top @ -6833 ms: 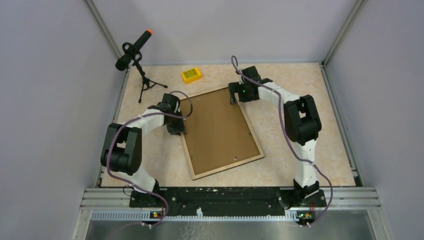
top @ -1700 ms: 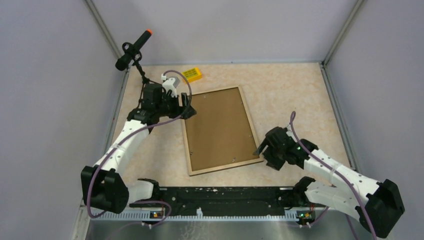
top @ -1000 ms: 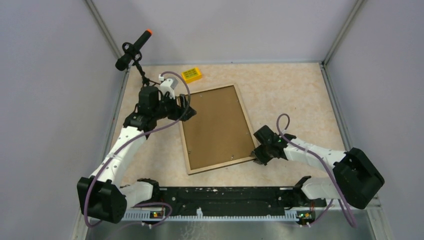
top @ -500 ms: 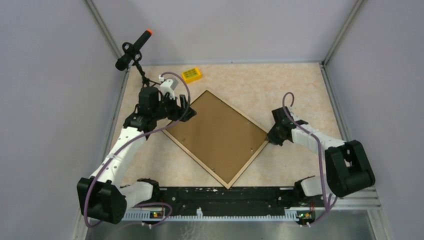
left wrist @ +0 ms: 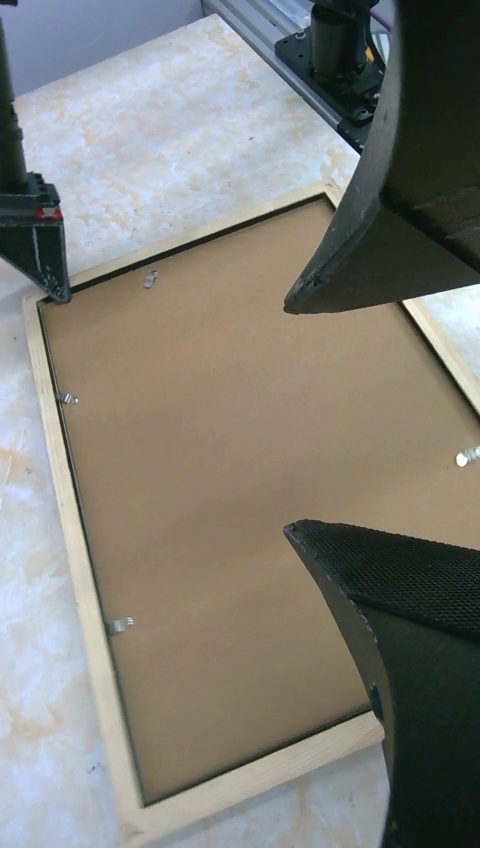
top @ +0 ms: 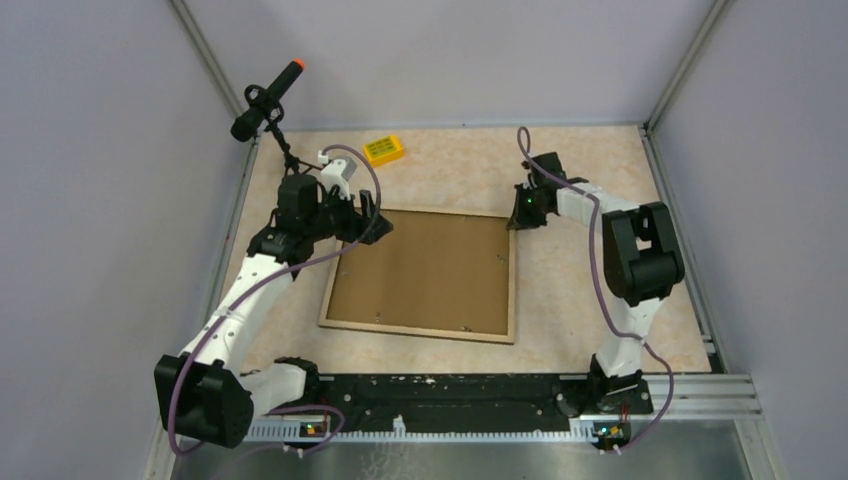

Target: Put the photo into the frame

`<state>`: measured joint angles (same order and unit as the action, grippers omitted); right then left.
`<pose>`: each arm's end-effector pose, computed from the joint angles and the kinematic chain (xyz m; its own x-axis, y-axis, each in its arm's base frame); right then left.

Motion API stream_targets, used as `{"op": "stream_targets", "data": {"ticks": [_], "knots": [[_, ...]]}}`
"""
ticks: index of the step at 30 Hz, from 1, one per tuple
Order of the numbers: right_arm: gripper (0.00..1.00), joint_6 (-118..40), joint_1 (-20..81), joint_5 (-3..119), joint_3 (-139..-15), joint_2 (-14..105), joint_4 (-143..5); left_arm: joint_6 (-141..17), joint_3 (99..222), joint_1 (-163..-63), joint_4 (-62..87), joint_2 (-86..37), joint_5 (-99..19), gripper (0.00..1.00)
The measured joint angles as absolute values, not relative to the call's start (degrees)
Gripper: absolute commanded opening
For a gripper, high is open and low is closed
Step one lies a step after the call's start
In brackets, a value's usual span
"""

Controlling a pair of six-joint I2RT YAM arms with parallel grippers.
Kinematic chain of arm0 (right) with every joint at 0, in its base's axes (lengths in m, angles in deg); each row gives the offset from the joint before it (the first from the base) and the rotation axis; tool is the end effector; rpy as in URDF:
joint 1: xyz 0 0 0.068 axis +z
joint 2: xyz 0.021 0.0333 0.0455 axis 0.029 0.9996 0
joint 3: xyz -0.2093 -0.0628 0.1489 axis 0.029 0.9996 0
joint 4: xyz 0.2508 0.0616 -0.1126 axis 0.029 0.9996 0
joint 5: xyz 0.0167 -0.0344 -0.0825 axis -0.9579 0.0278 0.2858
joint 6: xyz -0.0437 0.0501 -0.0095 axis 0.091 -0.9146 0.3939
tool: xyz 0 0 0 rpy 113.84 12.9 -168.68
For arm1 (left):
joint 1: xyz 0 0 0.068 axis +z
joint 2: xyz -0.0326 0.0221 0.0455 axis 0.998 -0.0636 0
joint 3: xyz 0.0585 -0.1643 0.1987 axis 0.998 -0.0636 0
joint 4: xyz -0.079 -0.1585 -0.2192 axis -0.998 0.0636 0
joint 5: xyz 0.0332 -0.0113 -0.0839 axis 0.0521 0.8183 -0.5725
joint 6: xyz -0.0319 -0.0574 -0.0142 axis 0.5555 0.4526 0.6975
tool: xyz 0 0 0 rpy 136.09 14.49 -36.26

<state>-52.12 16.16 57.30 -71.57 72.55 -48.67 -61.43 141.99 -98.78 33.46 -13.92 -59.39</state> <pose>0.3973 0.1108 0.1304 -0.8889 0.1187 -0.4424 -0.0188 0.9556 0.2941 0.2782 -0.0868 0.2903 -0.6034 -0.0561 -0.7955 0.4666 0.7840 -0.4093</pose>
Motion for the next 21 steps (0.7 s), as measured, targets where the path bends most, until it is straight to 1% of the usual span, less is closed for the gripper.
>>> {"op": "stream_targets", "data": {"ticks": [1, 2, 3, 5, 7, 9, 11, 14, 18, 21], "knots": [[0.13, -50.70, 16.16, 56.51, -73.19, 73.70, -48.28, -61.43, 141.99, -98.78, 33.46, -13.92, -59.41, 0.80], [0.22, -49.52, 16.16, 55.95, -74.63, 74.71, -47.95, -61.43, 141.99, -98.78, 33.46, -13.92, -59.43, 0.80], [0.34, -48.56, 16.19, 55.66, -75.83, 75.50, -47.38, -61.43, 141.99, -98.78, 33.46, -13.94, -59.46, 0.80], [0.49, -47.09, 16.45, 55.25, -77.69, 76.57, -46.35, -61.43, 141.99, -98.78, 33.46, -13.94, -59.61, 0.80], [0.61, -46.04, 16.75, 55.90, -78.54, 76.76, -45.37, -61.43, 141.99, -98.78, 33.43, -13.94, -59.85, 0.80], [0.68, -45.21, 17.78, 57.67, -78.85, 76.44, -44.02, -61.41, 141.99, -98.78, 33.43, -13.94, -60.29, 0.80], [0.70, -44.58, 19.84, 60.32, -78.23, 75.39, -42.27, -61.41, 141.99, -98.78, 33.41, -13.94, -60.68, 0.80], [0.69, -44.14, 23.70, 62.55, -74.54, 71.45, -41.35, -61.41, 141.99, -98.78, 33.32, -13.94, -60.90, 0.80], [0.64, -44.14, 26.35, 63.38, -68.20, 65.20, -40.61, -61.41, 141.99, -98.78, 33.28, -13.94, -61.07, 0.80], [0.63, -44.32, 26.13, 62.79, -63.92, 61.94, -40.65, -61.41, 141.99, -98.78, 33.26, -13.94, -61.14, 0.80]]}}
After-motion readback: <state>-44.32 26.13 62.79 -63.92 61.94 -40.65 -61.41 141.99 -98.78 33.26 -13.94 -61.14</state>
